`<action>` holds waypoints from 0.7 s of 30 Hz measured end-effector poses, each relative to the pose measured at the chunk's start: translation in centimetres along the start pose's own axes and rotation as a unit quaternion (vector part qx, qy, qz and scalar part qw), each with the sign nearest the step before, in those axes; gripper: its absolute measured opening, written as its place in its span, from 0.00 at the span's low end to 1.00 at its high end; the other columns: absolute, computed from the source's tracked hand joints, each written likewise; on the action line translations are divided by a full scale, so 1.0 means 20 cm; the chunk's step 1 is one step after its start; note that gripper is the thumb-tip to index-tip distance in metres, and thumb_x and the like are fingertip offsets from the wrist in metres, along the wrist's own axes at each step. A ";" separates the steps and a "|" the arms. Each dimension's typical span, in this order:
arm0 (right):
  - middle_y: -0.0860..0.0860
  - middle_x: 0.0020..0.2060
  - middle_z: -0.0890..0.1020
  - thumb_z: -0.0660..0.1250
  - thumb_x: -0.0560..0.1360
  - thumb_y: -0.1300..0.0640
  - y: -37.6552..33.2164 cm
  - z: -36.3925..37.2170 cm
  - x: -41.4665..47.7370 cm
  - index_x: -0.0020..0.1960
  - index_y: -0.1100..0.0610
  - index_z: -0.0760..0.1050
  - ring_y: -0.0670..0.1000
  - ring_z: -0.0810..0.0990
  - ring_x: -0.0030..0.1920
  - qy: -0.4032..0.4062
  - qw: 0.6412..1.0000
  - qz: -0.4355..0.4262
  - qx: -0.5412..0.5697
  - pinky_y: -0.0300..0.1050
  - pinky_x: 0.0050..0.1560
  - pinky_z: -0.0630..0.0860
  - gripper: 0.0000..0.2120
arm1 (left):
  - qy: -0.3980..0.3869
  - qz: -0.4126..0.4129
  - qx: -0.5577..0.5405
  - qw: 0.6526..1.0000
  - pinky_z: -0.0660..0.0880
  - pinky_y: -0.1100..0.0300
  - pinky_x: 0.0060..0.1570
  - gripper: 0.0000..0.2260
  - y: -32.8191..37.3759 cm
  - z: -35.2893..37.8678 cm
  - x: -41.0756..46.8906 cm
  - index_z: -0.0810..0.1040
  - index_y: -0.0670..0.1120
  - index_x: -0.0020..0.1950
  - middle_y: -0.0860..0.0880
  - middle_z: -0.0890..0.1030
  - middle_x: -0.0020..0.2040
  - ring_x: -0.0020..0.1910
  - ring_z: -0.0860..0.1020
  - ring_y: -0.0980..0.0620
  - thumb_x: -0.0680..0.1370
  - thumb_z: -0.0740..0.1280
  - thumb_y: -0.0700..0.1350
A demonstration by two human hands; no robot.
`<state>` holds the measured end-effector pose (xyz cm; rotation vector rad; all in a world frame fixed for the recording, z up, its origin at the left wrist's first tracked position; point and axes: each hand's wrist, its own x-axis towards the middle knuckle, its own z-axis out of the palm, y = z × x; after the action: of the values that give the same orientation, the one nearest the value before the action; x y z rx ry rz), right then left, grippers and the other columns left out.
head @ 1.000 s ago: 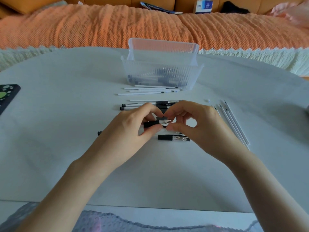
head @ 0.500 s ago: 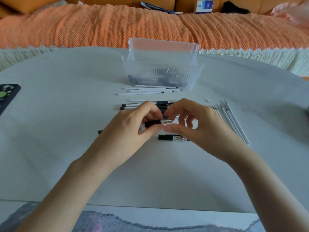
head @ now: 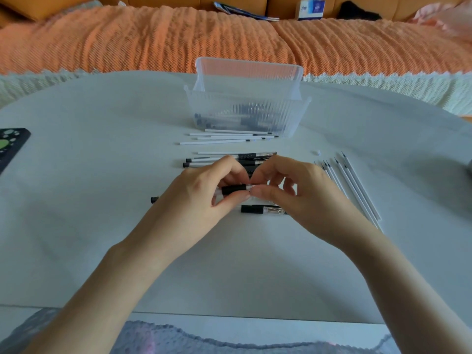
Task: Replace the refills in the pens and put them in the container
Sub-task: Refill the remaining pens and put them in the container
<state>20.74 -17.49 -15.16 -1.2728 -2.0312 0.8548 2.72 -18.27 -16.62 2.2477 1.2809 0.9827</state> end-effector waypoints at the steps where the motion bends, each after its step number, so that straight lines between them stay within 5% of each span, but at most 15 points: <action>1: 0.38 0.30 0.76 0.70 0.73 0.55 0.00 0.00 0.00 0.42 0.51 0.77 0.38 0.72 0.30 0.005 1.000 0.004 -0.002 0.27 0.34 0.66 0.03 | 0.000 -0.001 -0.002 1.000 0.73 0.65 0.44 0.09 0.00 0.00 0.00 0.76 0.47 0.47 0.62 0.79 0.42 0.43 0.78 0.63 0.73 0.68 0.51; 6: 0.43 0.31 0.78 0.68 0.74 0.55 -0.01 0.01 0.00 0.41 0.51 0.76 0.38 0.72 0.29 0.010 1.000 0.012 -0.017 0.29 0.32 0.65 0.03 | 0.000 -0.006 -0.012 1.000 0.73 0.64 0.43 0.10 0.00 0.00 0.00 0.77 0.46 0.47 0.60 0.80 0.41 0.42 0.78 0.63 0.71 0.67 0.51; 15: 0.38 0.29 0.78 0.65 0.75 0.52 0.01 -0.01 0.01 0.38 0.47 0.74 0.40 0.74 0.31 0.068 0.997 0.014 -0.031 0.32 0.32 0.67 0.08 | 0.037 -0.044 0.023 0.998 0.72 0.68 0.43 0.08 -0.03 -0.01 0.00 0.79 0.48 0.47 0.58 0.81 0.41 0.43 0.78 0.63 0.71 0.74 0.43; 21: 0.45 0.32 0.80 0.61 0.77 0.50 0.02 -0.01 0.01 0.38 0.50 0.75 0.45 0.74 0.31 0.059 0.997 0.026 -0.039 0.34 0.33 0.68 0.10 | 0.054 -0.029 0.013 0.998 0.72 0.71 0.42 0.08 -0.02 -0.01 0.01 0.81 0.48 0.46 0.62 0.80 0.40 0.42 0.78 0.64 0.71 0.71 0.50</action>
<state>20.94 -17.20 -15.32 -1.3910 -1.9638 0.7117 2.37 -17.98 -16.57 2.1903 1.4031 1.0841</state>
